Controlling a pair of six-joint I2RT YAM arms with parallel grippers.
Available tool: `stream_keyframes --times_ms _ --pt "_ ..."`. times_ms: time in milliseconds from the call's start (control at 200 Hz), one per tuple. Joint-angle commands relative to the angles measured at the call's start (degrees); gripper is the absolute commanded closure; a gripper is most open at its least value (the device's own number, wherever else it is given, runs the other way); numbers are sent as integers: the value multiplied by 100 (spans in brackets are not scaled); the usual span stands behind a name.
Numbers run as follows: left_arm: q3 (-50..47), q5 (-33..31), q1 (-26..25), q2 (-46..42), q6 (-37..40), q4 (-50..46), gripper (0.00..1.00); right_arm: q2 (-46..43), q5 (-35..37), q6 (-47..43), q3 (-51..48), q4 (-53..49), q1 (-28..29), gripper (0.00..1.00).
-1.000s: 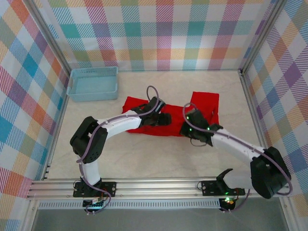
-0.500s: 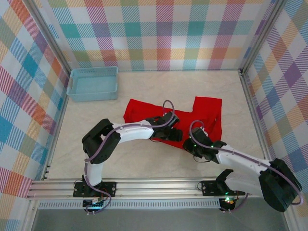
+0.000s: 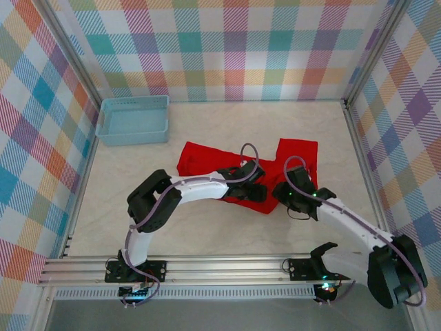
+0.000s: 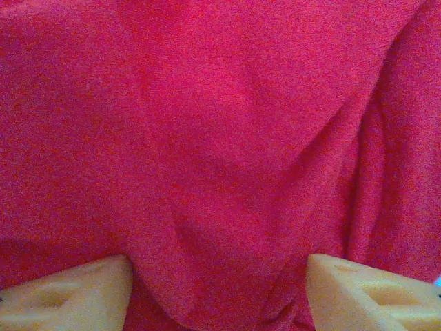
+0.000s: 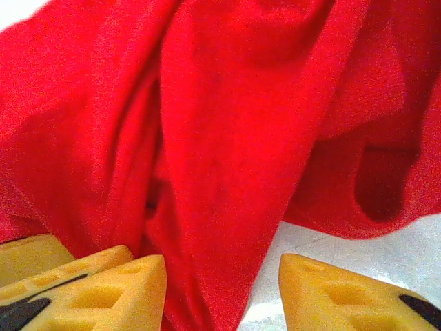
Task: Fold the inside-out t-shirt
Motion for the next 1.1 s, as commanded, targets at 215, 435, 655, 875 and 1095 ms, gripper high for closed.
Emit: stream_keyframes --times_ms 215,435,655,875,1095 --pt "252 -179 -66 240 69 -243 63 1025 -347 -342 295 375 -173 64" --pt "-130 -423 -40 -158 -30 -49 94 175 83 -227 -330 8 -181 96" --pt "-773 -331 4 -754 -280 775 100 -615 -404 185 -1093 -34 -167 96" --pt "-1581 -177 -78 -1406 -300 1476 100 -1039 -286 -318 -737 -963 -53 67" --pt "-2080 -206 -147 -1644 -350 1740 100 -1533 -74 -1047 276 -1725 82 61"
